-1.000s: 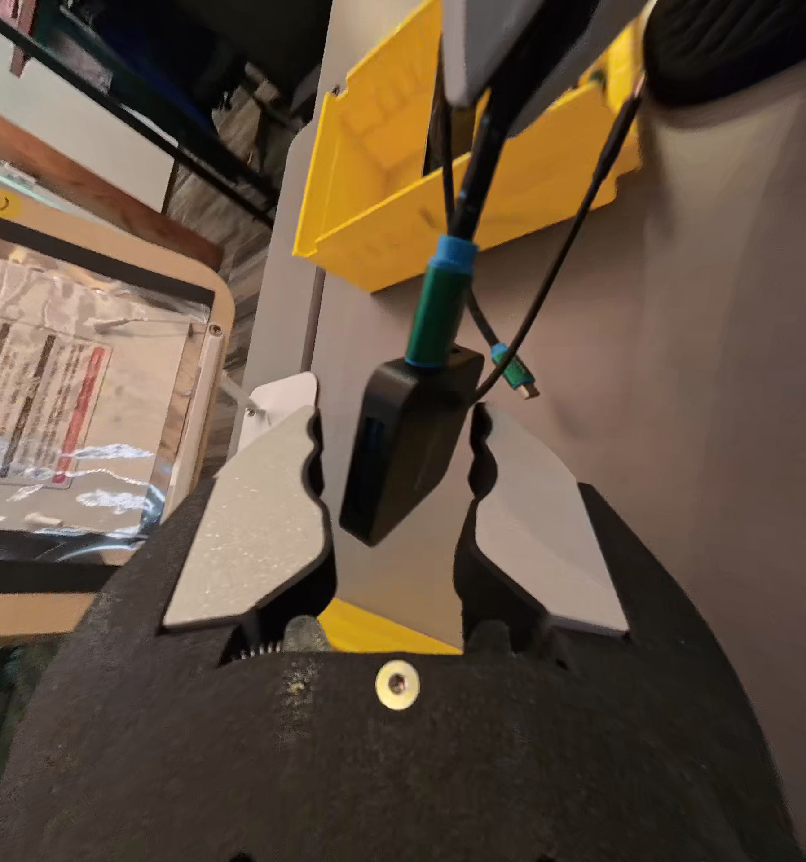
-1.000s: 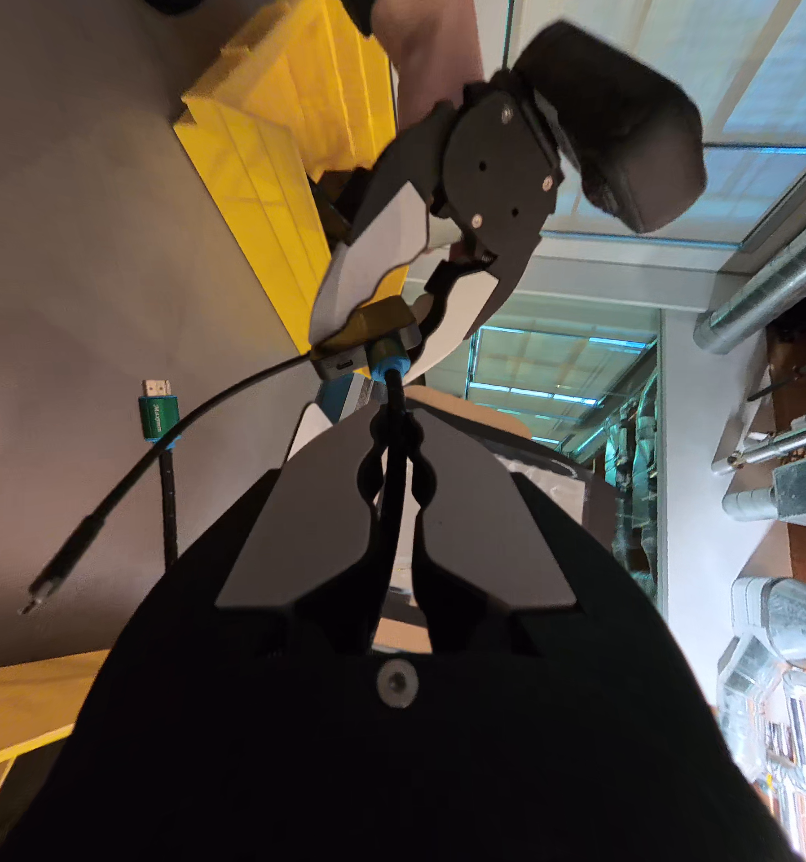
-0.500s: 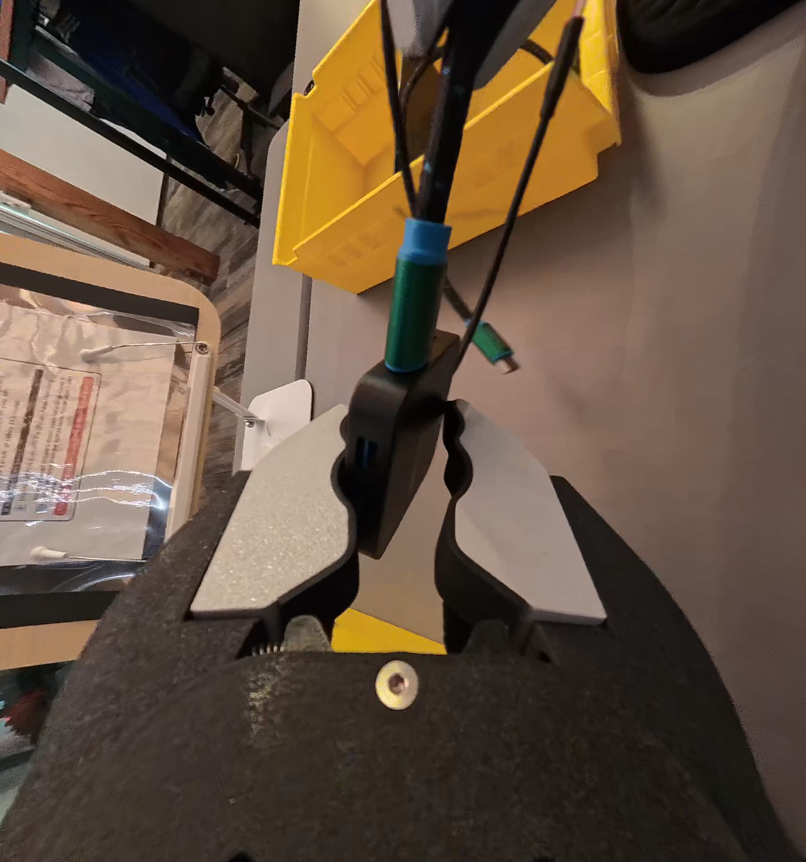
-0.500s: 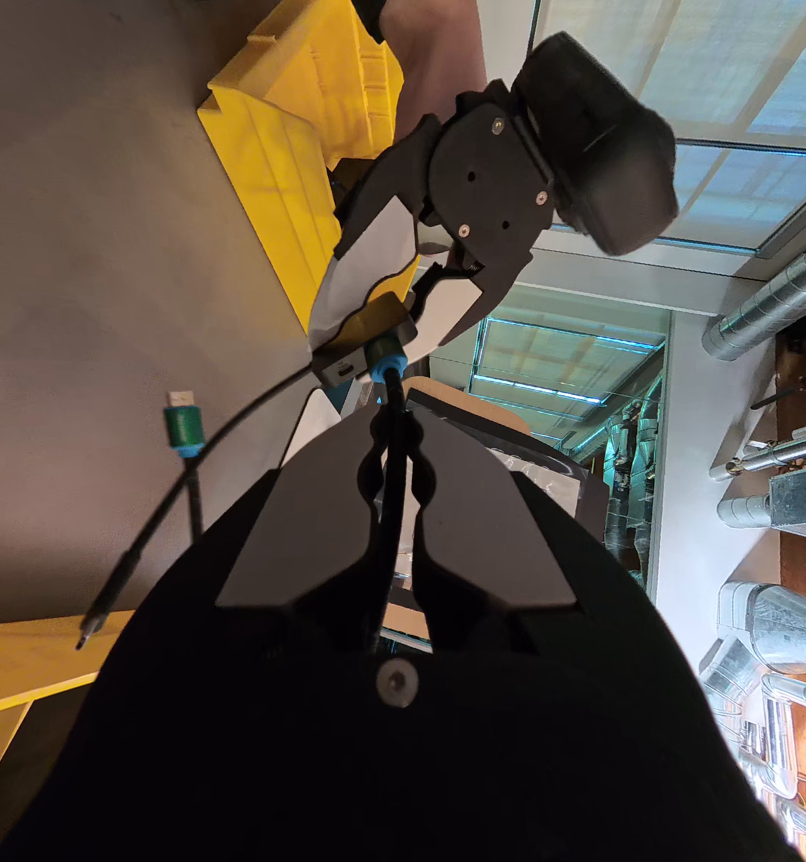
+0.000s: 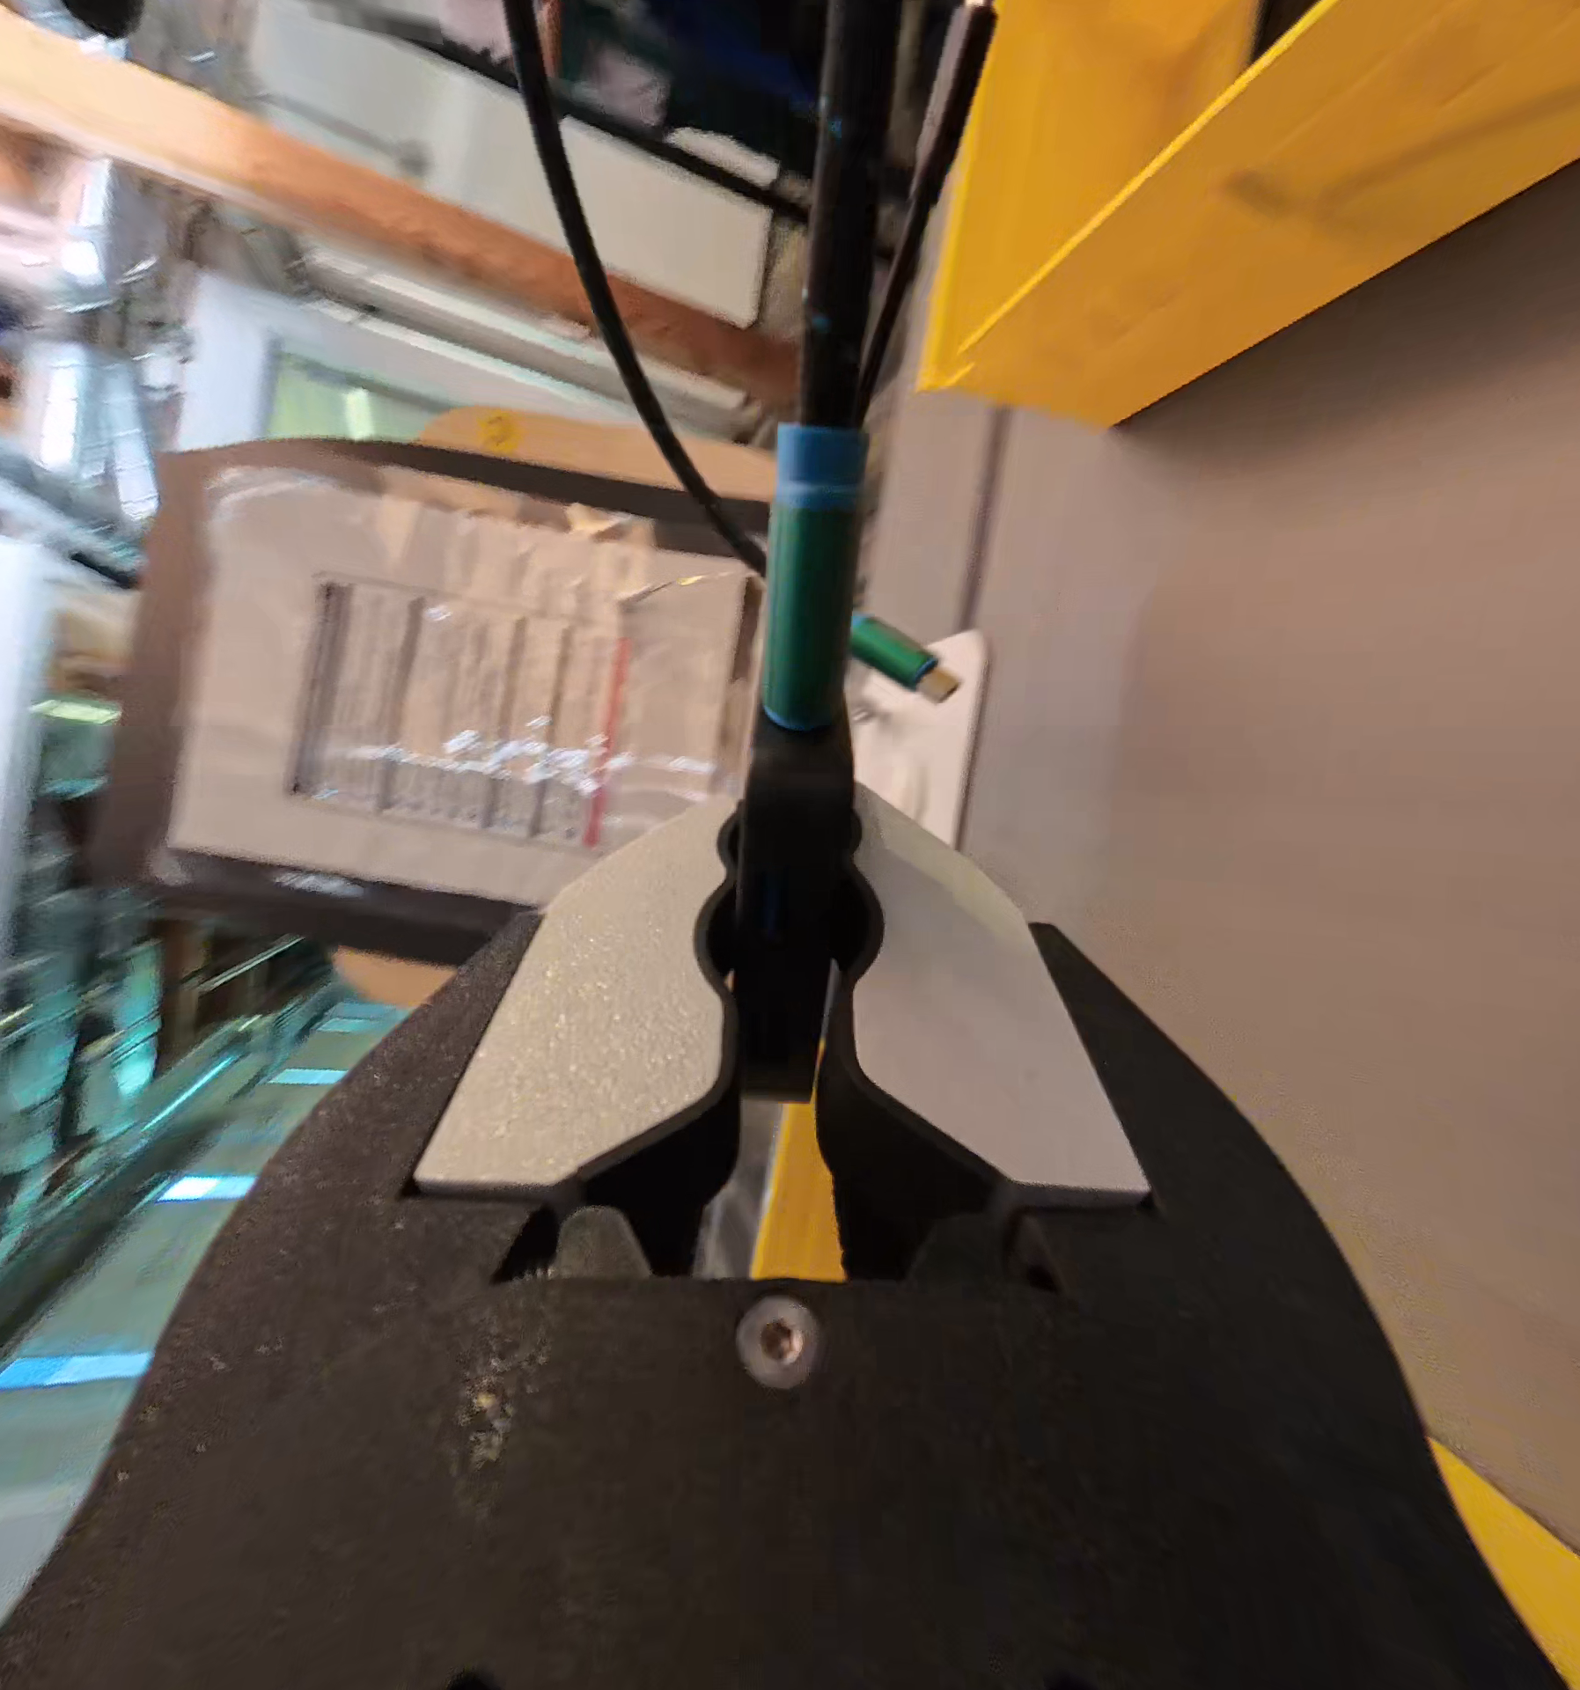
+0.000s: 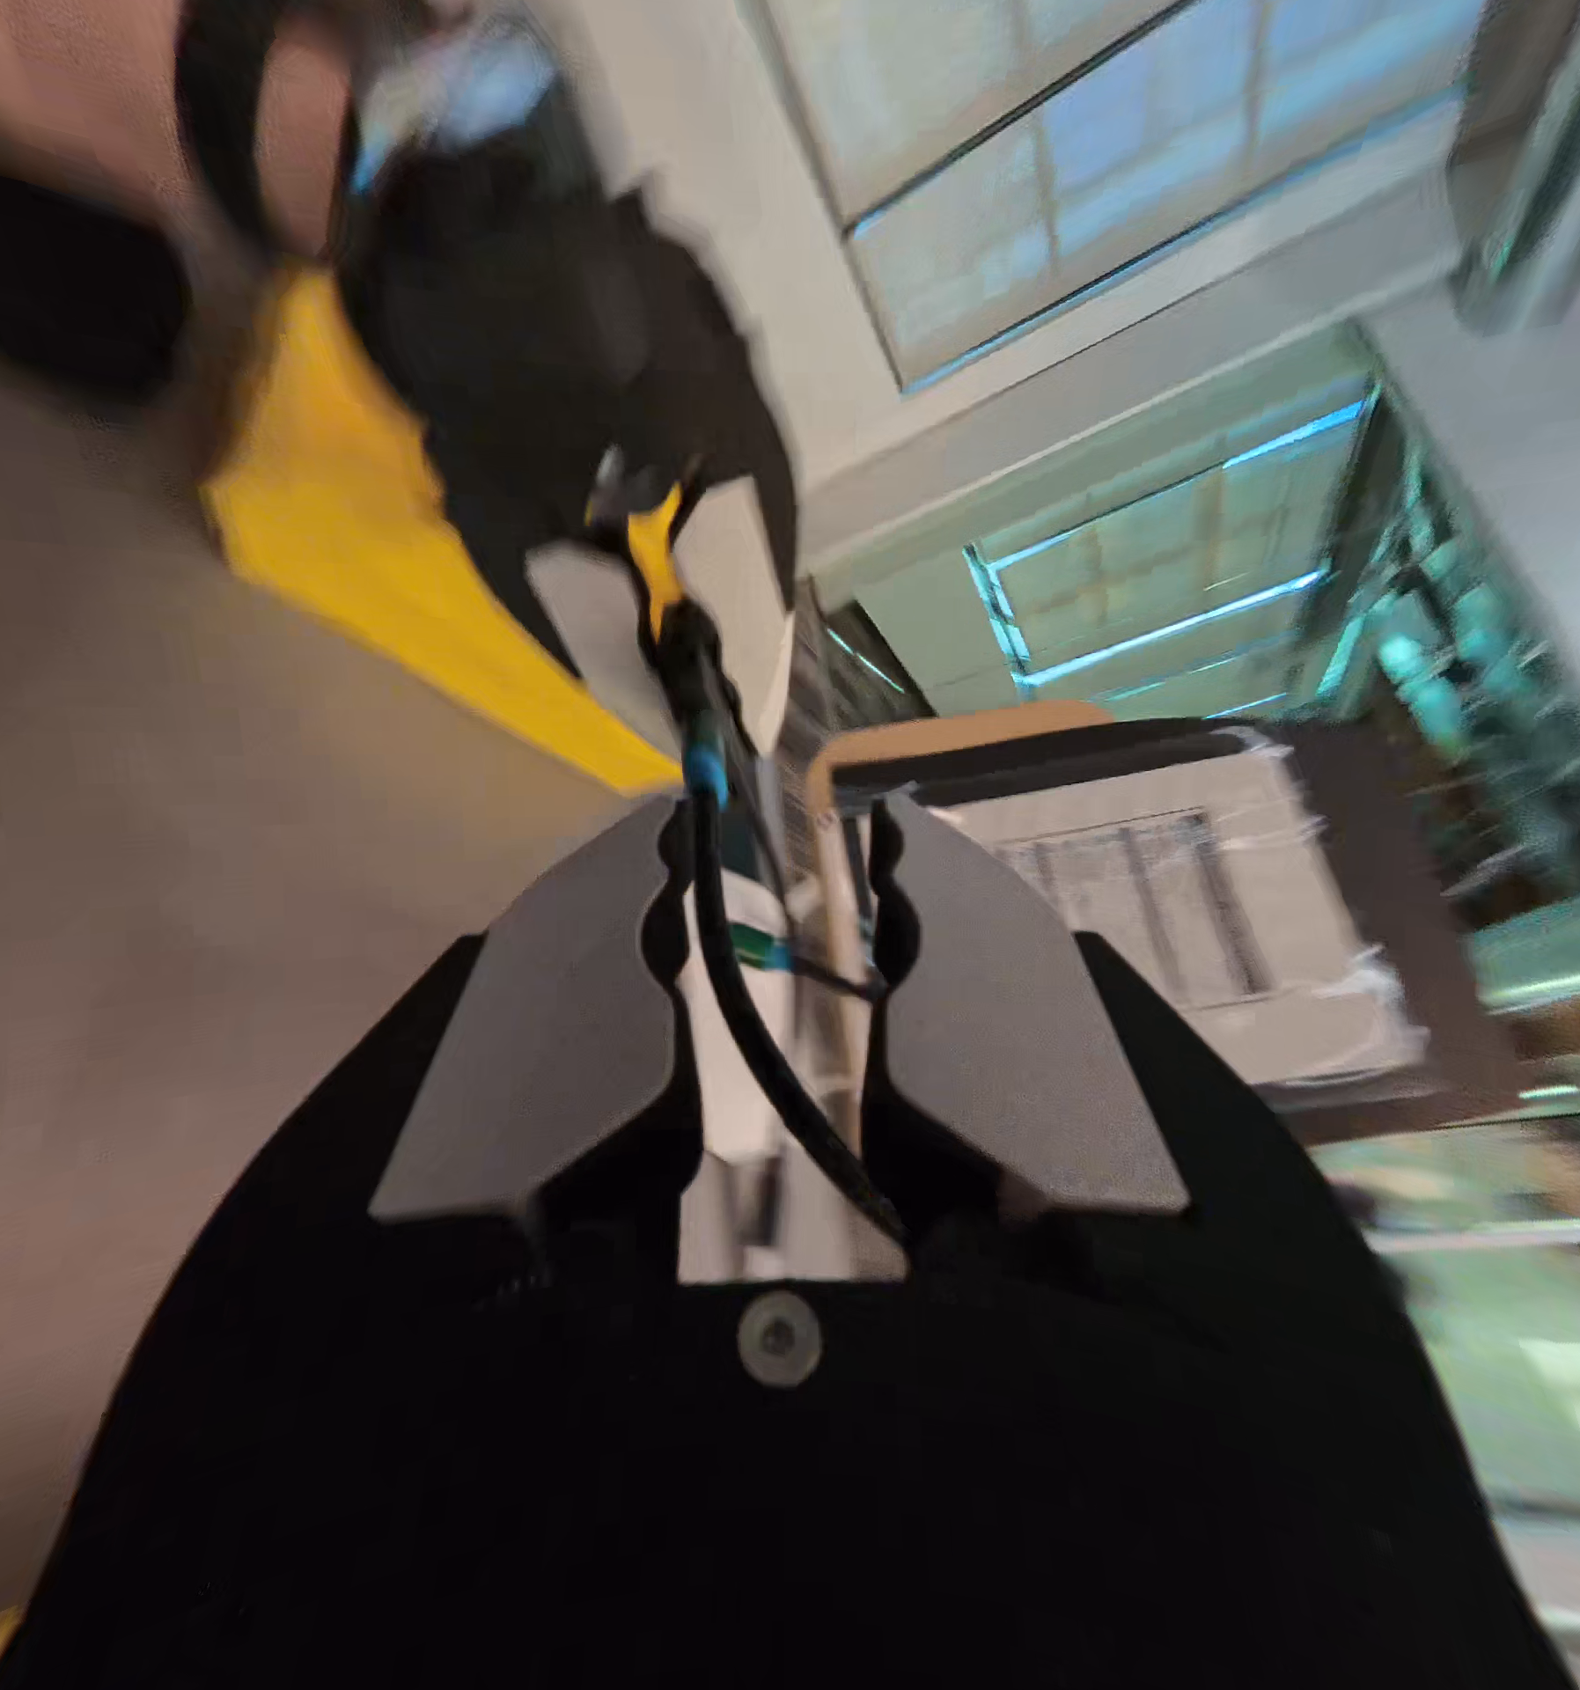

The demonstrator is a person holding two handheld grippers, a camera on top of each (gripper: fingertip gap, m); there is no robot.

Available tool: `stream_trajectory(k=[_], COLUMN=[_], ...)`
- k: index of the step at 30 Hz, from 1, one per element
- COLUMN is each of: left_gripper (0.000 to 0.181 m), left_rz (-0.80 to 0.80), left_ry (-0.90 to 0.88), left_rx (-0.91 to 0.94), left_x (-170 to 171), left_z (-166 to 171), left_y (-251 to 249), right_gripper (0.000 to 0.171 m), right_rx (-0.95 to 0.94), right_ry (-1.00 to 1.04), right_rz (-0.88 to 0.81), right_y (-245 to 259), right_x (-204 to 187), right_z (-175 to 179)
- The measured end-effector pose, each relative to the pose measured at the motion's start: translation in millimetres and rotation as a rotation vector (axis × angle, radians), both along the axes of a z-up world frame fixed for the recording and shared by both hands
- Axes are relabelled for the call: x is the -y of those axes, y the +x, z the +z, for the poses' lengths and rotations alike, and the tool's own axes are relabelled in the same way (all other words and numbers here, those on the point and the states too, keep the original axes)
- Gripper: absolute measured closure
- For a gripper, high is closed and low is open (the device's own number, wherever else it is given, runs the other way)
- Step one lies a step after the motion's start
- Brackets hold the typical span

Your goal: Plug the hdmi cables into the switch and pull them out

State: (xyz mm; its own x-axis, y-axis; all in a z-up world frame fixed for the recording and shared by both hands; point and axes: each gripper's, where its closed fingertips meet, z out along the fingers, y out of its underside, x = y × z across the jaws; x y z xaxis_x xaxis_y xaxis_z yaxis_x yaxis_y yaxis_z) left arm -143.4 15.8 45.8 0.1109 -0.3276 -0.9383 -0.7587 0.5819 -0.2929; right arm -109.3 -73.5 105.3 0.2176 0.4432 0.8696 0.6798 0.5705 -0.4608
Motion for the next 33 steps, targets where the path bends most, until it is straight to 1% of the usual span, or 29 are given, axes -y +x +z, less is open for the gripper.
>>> stream_trajectory(k=[2, 4, 5, 6, 9, 11, 13, 14, 15, 17, 19, 20, 21, 22, 23, 28, 31, 33], left_gripper=[0.167, 0.168, 0.167, 0.167, 0.167, 0.167, 0.167, 0.167, 0.167, 0.167, 0.167, 0.167, 0.167, 0.167, 0.167, 0.168, 0.167, 0.167], left_rz=[0.083, 0.112, 0.113, 0.119, 0.143, 0.16, 0.172, 0.178, 0.183, 0.201, 0.223, 0.235, 0.246, 0.259, 0.269, 0.283, 0.257, 0.235], left_ry=[0.1, 0.175, 0.198, 0.211, 0.242, 0.271, 0.281, 0.281, 0.277, 0.272, 0.253, 0.249, 0.24, 0.233, 0.224, 0.188, 0.188, 0.201], left_rx=[0.014, 0.006, 0.003, -0.001, -0.014, -0.034, -0.043, -0.044, -0.043, -0.025, -0.001, 0.015, 0.032, 0.054, 0.078, 0.187, 0.221, 0.22], left_x=[-10, -12, -12, -11, -11, -12, -14, -16, -18, -23, -28, -31, -34, -36, -38, -36, -28, -22], left_z=[10, 15, 16, 16, 14, 12, 11, 10, 10, 13, 17, 21, 24, 29, 34, 57, 65, 66], left_y=[-7, -9, -8, -7, -2, -2, -2, -3, -4, -9, -17, -22, -27, -32, -38, -57, -56, -50], right_gripper=[0.124, 0.117, 0.114, 0.115, 0.121, 0.124, 0.127, 0.129, 0.129, 0.134, 0.134, 0.134, 0.133, 0.128, 0.128, 0.128, 0.129, 0.128], right_rx=[-0.228, -0.411, -0.458, -0.483, -0.431, -0.376, -0.345, -0.339, -0.37, -0.489, -0.593, -0.597, -0.586, -0.579, -0.568, -0.505, -0.55, -0.567], right_ry=[-0.261, -0.48, -0.546, -0.568, -0.513, -0.491, -0.44, -0.411, -0.357, -0.293, -0.317, -0.364, -0.421, -0.457, -0.474, -0.56, -0.589, -0.58], right_rz=[0.098, 0.094, 0.083, 0.028, -0.154, -0.189, -0.17, -0.148, -0.123, 0.021, 0.221, 0.299, 0.339, 0.366, 0.382, 0.317, 0.291, 0.23], right_y=[-9, -10, -10, -6, 3, -2, -8, -10, -9, -7, -4, -4, -5, -8, -11, -36, -45, -44], right_x=[15, 15, 11, 0, -34, -39, -35, -31, -26, -2, 30, 43, 49, 52, 51, 17, -4, -22], right_z=[16, 27, 26, 22, -2, -12, -11, -6, 6, 40, 66, 69, 68, 65, 60, 17, 0, -12])
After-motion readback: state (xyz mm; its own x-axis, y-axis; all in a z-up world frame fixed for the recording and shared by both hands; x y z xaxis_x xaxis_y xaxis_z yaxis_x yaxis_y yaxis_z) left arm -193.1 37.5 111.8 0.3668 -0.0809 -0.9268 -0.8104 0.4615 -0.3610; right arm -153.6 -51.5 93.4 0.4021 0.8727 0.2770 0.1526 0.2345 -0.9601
